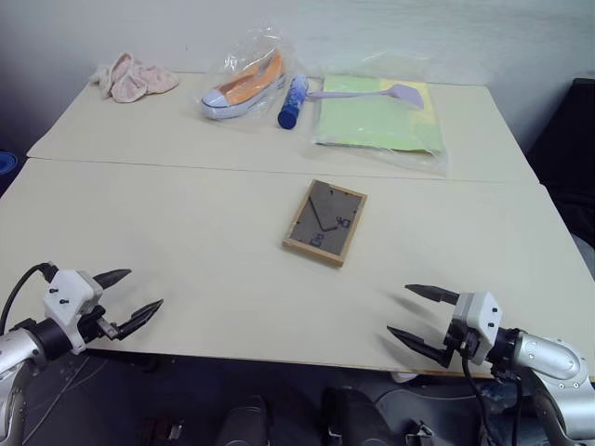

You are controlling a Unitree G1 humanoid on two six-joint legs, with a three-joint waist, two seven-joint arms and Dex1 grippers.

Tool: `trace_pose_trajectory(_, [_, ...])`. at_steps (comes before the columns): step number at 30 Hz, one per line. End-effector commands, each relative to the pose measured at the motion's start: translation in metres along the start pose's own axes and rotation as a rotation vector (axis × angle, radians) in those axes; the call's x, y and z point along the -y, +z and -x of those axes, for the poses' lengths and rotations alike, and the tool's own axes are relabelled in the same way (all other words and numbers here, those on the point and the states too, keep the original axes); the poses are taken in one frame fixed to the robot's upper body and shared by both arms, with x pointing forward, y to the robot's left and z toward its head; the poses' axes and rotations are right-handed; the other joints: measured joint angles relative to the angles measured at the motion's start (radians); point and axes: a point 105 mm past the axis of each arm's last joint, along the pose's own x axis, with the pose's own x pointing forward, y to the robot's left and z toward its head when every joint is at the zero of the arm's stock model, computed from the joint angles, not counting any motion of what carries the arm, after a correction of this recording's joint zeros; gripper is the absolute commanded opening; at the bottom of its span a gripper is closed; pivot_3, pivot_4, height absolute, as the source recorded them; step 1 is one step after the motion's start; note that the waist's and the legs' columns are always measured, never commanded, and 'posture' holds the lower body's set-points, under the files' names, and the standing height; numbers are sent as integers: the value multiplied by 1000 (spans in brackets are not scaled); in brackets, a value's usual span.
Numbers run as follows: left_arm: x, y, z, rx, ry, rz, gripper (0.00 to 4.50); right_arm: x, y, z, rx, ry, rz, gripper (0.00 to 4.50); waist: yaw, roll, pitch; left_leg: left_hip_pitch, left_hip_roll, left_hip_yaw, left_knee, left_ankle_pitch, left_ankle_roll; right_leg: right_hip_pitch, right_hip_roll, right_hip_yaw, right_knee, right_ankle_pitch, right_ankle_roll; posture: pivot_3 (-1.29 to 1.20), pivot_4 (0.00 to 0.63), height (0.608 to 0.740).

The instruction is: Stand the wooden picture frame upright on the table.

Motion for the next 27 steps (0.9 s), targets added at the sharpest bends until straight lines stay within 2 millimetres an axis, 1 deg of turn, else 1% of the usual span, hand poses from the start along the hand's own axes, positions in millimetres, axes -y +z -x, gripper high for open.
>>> trace_pose_trajectory(1, [-1,7,4,22,-4,-7,4500,0,6,-2,28,-1,20,4493,0,0,0,0,0,0,0,0,0,0,0,0,0,0,0,0,150,740])
trace_pose_trajectory(2, [0,8,3,27,-10,9,4500,1,6,-2,30,-2,18,4493,0,0,0,0,0,0,0,0,0,0,0,0,0,0,0,0,150,740])
trace_pose_trajectory(4, [7,18,-5,43,-58,29,4500,2,12,-7,54,1,3,4493,-1,0,0,0,0,0,0,0,0,0,0,0,0,0,0,0,150,740])
trace_pose_trajectory(7, [12,40,-32,76,-105,17,4500,10,18,-17,78,-20,-71,3920,4,0,0,0,0,0,1,0,0,0,0,0,1,0,0,0,150,740])
trace_pose_trajectory(9, [12,52,-57,88,-121,2,4107,13,17,-26,37,-4,-56,3275,7,1,-1,0,0,-1,2,1,0,0,0,-1,2,0,0,0,150,740])
trace_pose_trajectory(10, [14,59,-73,104,-138,11,3944,18,17,-32,23,-14,-26,2993,8,1,-1,0,-1,-1,2,1,0,1,0,-1,2,0,0,0,150,740])
trace_pose_trajectory(11, [15,66,-85,114,-151,17,3648,22,18,-38,21,-26,-11,2655,8,1,-1,0,-1,-1,2,1,0,1,0,-1,2,0,0,0,150,740])
trace_pose_trajectory(13, [14,73,-103,119,-149,5,2989,30,19,-45,17,-52,-4,1947,2,1,-2,-1,-2,0,3,1,-1,-1,0,-1,3,1,1,0,150,740])
trace_pose_trajectory(15, [15,82,-132,128,-148,-9,2381,45,21,-57,8,-108,27,1251,0,0,-2,-1,-1,2,3,1,-1,-1,2,-1,7,1,1,0,150,740])
trace_pose_trajectory(16, [15,87,-149,130,-144,-14,1983,55,22,-64,1,-151,54,792,-1,0,-2,-2,-2,3,4,1,-1,-2,2,-2,7,1,1,0,150,740])
trace_pose_trajectory(18, [15,92,-169,124,-141,-19,1503,67,24,-72,-5,-206,83,291,2,0,-2,-4,-2,3,10,1,-1,-4,3,-2,10,1,2,0,150,740])
trace_pose_trajectory(19, [15,94,-179,112,-145,-18,1149,72,24,-76,-12,-224,86,0,2,0,-2,-5,-1,3,13,1,-1,-4,3,-2,12,1,2,0,150,740])
trace_pose_trajectory(20, [16,94,-185,102,-147,-18,875,75,24,-79,-16,-233,85,0,1,0,-2,-6,-1,3,14,1,-1,-5,3,-2,13,1,2,0,150,740])
trace_pose_trajectory(22, [25,99,-201,109,-189,-30,313,77,26,-89,-9,-232,87,0,1,0,-2,-6,-1,3,15,1,-1,-5,3,-2,14,1,2,0,150,740])
trace_pose_trajectory(24, [38,100,-220,99,-217,-46,313,76,32,-103,20,-231,87,0,2,0,-2,-6,-1,3,15,1,-1,-5,3,-2,14,1,2,0,150,740])
trace_pose_trajectory(26, [46,99,-230,84,-238,-39,313,73,37,-112,40,-221,93,0,2,0,-2,-6,-1,3,15,1,-1,-5,3,-2,14,1,2,0,150,740])
trace_pose_trajectory(27, [54,99,-231,86,-273,-38,313,70,39,-116,50,-211,88,0,1,0,-2,-7,-1,3,16,1,-1,-5,3,-2,14,1,2,0,150,740])
